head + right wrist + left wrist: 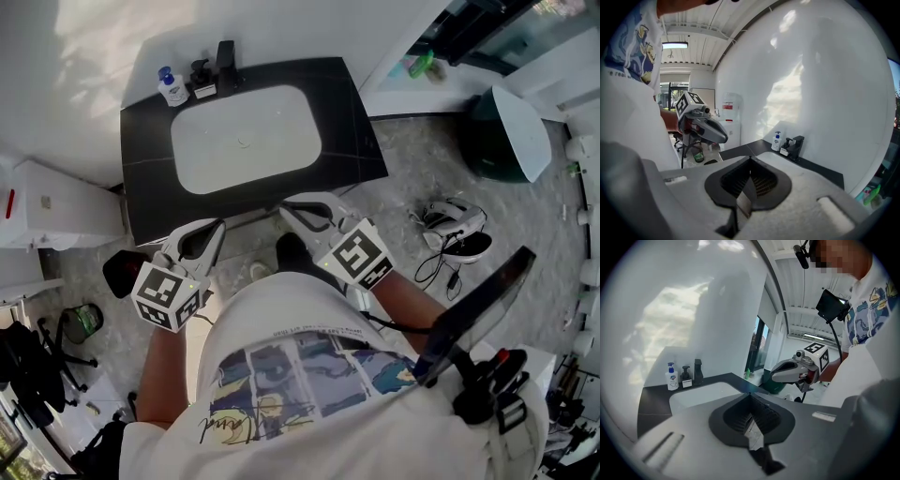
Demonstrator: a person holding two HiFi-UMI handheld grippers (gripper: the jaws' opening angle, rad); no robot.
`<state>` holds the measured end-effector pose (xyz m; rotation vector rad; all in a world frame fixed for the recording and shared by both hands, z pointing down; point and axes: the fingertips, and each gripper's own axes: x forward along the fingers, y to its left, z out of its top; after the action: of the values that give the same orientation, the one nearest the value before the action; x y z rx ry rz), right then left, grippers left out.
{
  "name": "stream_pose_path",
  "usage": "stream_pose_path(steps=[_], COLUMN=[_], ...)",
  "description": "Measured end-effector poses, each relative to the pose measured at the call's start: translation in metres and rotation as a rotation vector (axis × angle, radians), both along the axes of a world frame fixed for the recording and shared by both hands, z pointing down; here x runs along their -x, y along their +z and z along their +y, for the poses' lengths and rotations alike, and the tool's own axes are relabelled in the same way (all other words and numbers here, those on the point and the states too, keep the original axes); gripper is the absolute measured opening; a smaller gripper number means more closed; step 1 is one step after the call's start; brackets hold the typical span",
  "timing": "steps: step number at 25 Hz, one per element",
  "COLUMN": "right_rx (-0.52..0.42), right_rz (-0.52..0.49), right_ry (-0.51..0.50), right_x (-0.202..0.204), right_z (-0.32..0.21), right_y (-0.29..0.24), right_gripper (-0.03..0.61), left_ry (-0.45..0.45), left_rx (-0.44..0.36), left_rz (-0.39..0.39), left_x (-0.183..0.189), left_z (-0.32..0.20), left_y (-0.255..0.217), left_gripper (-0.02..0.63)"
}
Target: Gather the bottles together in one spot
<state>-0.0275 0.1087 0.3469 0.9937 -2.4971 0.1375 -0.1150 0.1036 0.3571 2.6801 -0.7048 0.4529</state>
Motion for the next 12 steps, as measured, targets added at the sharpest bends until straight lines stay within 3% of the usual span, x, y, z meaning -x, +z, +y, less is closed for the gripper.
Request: stream_pose_path(steps=[12], right_rx=[-0.016], right_rz=[-0.002], right_ry=[0.0], right_x=[-0.002], right_z=[0.009], right_y=[-0.007], right_gripper=[0.002], left_ry=[0.023], left_rx=[-0.011], left_rz=[0.0], left_x=[-0.012], left_z=[0.009], left_y=[-0.006], left_gripper=[0.002])
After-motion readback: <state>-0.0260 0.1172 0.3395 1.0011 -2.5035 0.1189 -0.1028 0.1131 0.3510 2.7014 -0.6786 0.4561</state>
